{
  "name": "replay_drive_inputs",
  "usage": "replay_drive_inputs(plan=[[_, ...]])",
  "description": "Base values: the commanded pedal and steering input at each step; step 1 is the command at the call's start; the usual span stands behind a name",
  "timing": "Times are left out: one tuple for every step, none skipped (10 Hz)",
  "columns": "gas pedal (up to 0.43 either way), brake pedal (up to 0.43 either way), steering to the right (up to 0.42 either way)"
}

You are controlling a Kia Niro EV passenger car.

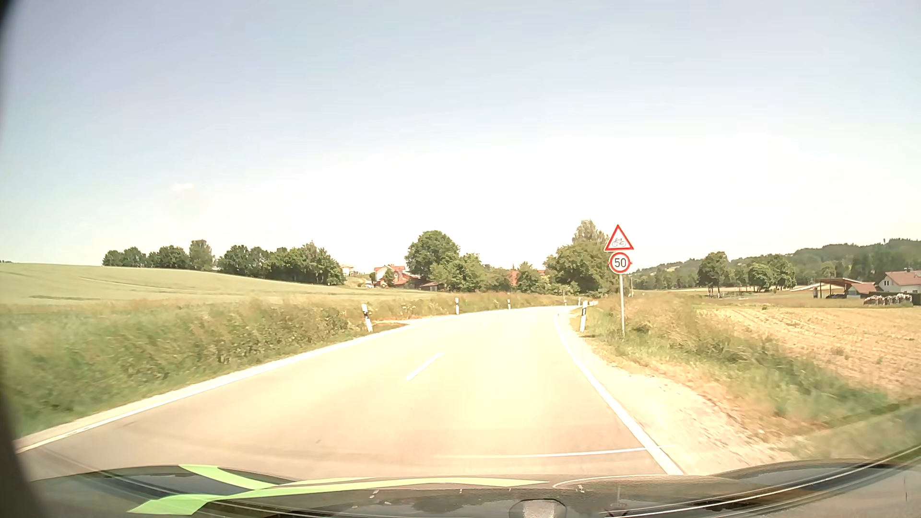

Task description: Follow the waypoints while adhering to traffic rules and regulations

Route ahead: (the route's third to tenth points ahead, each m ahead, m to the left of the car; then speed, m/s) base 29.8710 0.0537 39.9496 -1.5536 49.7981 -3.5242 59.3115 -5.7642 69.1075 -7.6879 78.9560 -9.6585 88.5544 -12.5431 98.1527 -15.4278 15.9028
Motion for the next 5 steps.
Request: replay_drive_inputs(plan=[[0.197, 0.000, 0.014], [0.197, 0.000, 0.014], [0.197, 0.000, 0.015], [0.197, 0.000, 0.015], [0.189, 0.000, 0.015]])
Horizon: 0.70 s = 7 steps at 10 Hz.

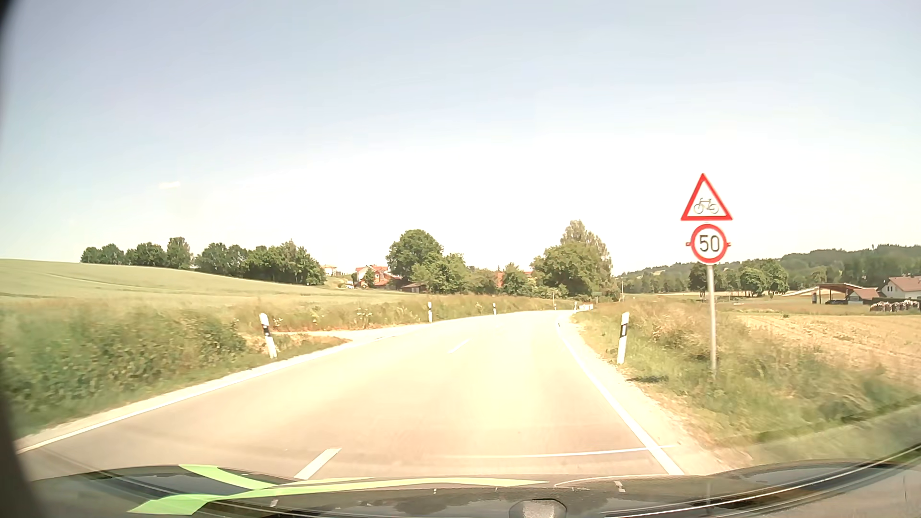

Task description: Follow the waypoints while adhering to traffic rules and regulations

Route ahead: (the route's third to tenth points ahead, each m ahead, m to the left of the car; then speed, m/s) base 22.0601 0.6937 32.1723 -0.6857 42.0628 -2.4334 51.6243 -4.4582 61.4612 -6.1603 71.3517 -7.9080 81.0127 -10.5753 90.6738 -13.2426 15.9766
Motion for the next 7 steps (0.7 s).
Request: replay_drive_inputs(plan=[[0.189, 0.000, 0.015], [0.189, 0.000, 0.015], [0.189, 0.000, 0.015], [0.189, 0.000, 0.015], [0.189, 0.000, 0.015], [0.189, 0.000, 0.016], [0.177, 0.000, 0.019]])
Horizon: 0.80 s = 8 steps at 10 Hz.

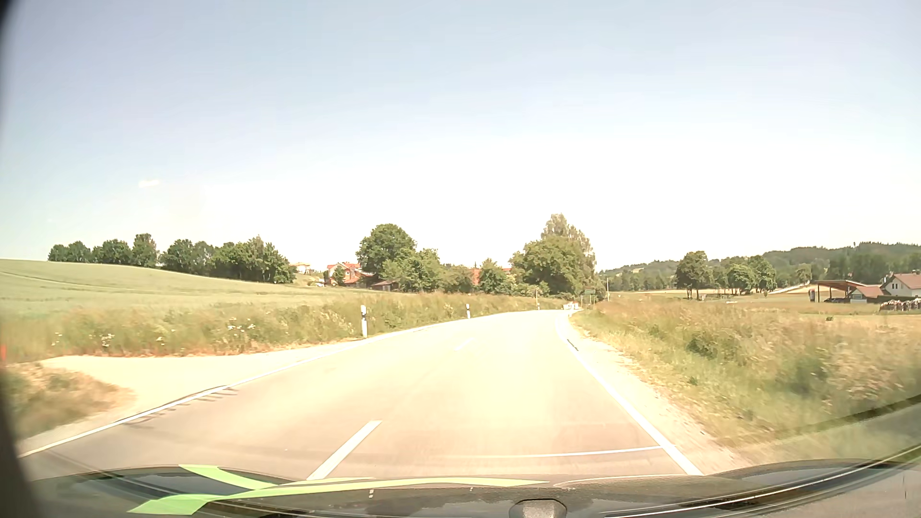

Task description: Follow the waypoints while adhering to traffic rules and regulations

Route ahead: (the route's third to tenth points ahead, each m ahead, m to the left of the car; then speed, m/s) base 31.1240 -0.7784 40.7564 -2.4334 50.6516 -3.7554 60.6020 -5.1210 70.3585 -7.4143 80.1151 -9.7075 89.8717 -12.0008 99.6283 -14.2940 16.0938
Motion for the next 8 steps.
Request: replay_drive_inputs(plan=[[0.169, 0.000, 0.022], [0.150, 0.000, 0.023], [0.150, 0.000, 0.021], [0.138, 0.000, 0.020], [0.000, 0.000, 0.020], [0.000, 0.000, 0.019], [0.000, 0.000, 0.019], [0.039, 0.000, 0.018]])
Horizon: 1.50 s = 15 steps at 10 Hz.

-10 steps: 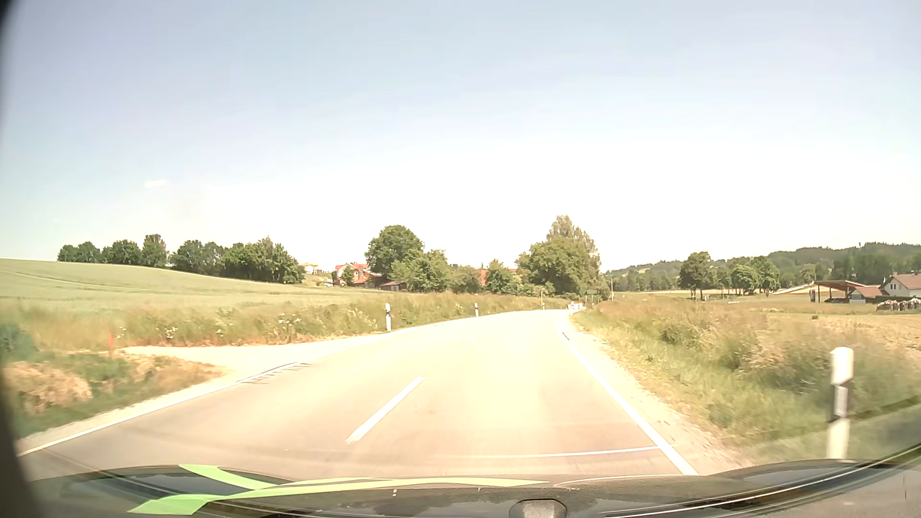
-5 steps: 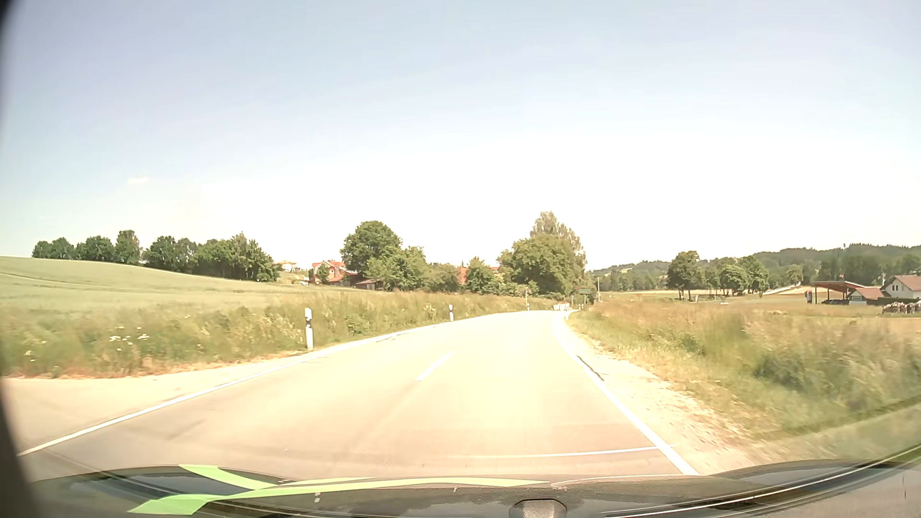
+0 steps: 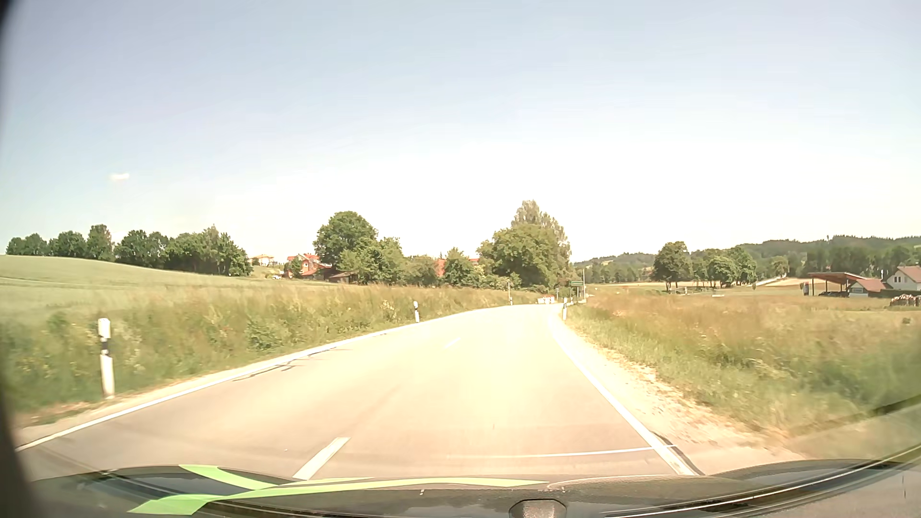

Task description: Follow the waypoints while adhering to traffic rules and regulations

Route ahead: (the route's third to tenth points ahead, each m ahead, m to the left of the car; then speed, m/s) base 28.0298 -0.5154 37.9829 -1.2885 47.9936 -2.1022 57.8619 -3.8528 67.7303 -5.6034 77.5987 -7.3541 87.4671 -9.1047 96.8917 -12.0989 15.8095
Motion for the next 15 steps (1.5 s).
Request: replay_drive_inputs(plan=[[0.047, 0.000, 0.017], [0.047, 0.000, 0.018], [0.067, 0.000, 0.017], [0.079, 0.000, 0.017], [0.087, 0.000, 0.017], [0.098, 0.000, 0.017], [0.098, 0.000, 0.017], [0.098, 0.000, 0.017], [0.098, 0.000, 0.015], [0.118, 0.000, 0.013], [0.130, 0.000, 0.011], [0.138, 0.000, 0.011], [0.150, 0.000, 0.011], [0.150, 0.000, 0.011], [0.150, 0.000, 0.011]])
